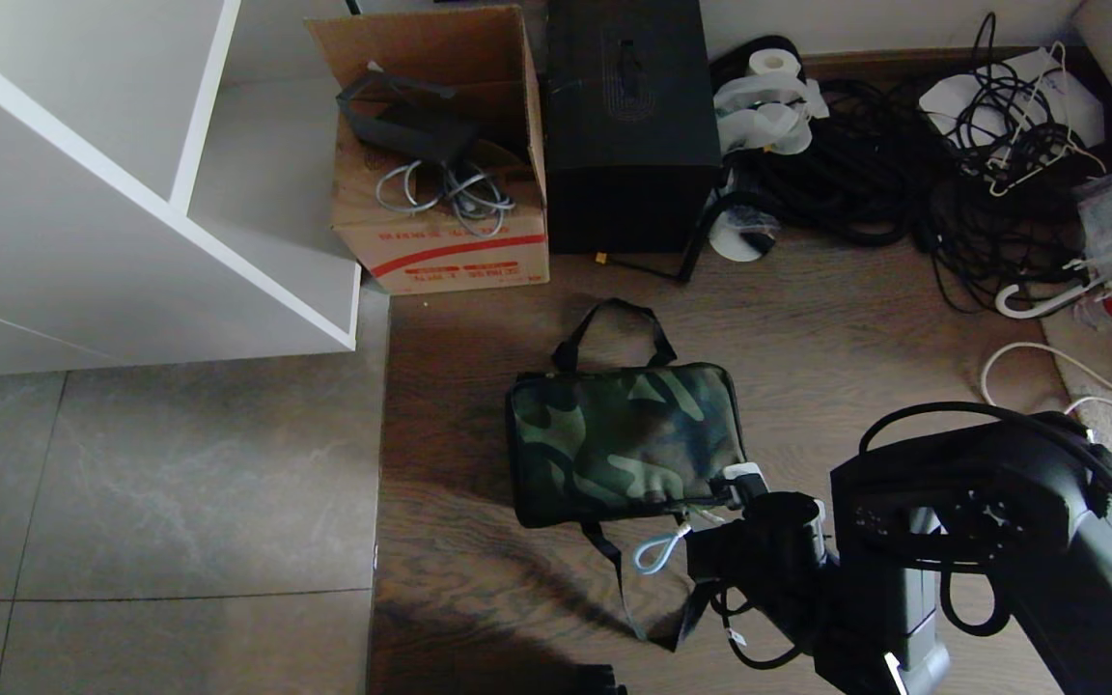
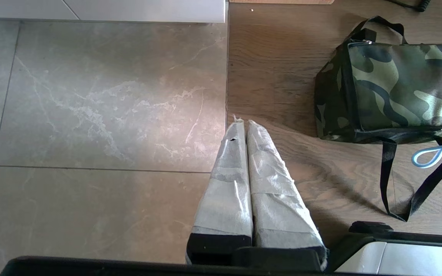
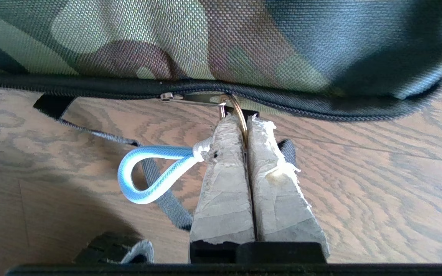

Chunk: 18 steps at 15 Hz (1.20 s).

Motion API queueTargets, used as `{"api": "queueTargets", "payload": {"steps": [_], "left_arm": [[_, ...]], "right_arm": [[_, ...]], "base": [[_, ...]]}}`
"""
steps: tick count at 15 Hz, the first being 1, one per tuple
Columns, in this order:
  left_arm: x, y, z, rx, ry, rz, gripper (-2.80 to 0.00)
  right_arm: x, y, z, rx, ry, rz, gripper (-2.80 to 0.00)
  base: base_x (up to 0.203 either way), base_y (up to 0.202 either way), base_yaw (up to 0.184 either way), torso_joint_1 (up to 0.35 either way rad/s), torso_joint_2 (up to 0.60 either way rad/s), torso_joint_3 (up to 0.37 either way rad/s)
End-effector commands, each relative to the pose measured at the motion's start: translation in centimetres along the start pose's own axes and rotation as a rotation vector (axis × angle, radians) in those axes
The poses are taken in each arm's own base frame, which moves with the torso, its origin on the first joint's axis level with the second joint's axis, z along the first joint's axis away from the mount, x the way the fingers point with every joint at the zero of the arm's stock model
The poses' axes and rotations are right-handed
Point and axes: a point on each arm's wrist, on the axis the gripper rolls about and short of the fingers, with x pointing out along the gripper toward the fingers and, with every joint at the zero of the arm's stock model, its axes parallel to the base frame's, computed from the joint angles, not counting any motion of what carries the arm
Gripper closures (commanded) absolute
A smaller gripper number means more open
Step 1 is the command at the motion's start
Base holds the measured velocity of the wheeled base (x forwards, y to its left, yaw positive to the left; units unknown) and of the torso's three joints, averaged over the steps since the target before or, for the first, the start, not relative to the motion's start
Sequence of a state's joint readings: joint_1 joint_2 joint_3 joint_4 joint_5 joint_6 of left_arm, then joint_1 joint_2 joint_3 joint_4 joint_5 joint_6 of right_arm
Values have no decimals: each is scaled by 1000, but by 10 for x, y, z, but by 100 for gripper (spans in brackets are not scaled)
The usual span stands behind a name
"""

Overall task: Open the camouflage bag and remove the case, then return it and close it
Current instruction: Open the top of the storage box

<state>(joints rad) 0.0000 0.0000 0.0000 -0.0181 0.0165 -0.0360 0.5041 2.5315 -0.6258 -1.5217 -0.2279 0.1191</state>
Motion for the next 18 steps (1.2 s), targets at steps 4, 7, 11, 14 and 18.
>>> {"api": "queueTargets", "payload": {"steps": [4, 7, 11, 14, 18], "left_arm": [[1, 0, -3, -1, 9, 1, 0], [1, 0, -3, -1, 9, 1, 0], [1, 0, -3, -1, 9, 1, 0], [1, 0, -3, -1, 9, 1, 0], [1, 0, -3, -1, 9, 1, 0]], "right_arm": [[-12, -4, 10, 8, -11, -5, 0], [-19, -10, 10, 18, 4, -20, 0], [-23, -14, 11, 23, 13, -37, 0], [-24, -20, 16, 33, 1, -55, 0], [-24, -26, 20, 43, -10, -67, 0]], "base": [[0, 0, 0, 0, 0, 0], [0, 0, 0, 0, 0, 0], [0, 0, 0, 0, 0, 0], [0, 0, 0, 0, 0, 0], [0, 0, 0, 0, 0, 0]]}}
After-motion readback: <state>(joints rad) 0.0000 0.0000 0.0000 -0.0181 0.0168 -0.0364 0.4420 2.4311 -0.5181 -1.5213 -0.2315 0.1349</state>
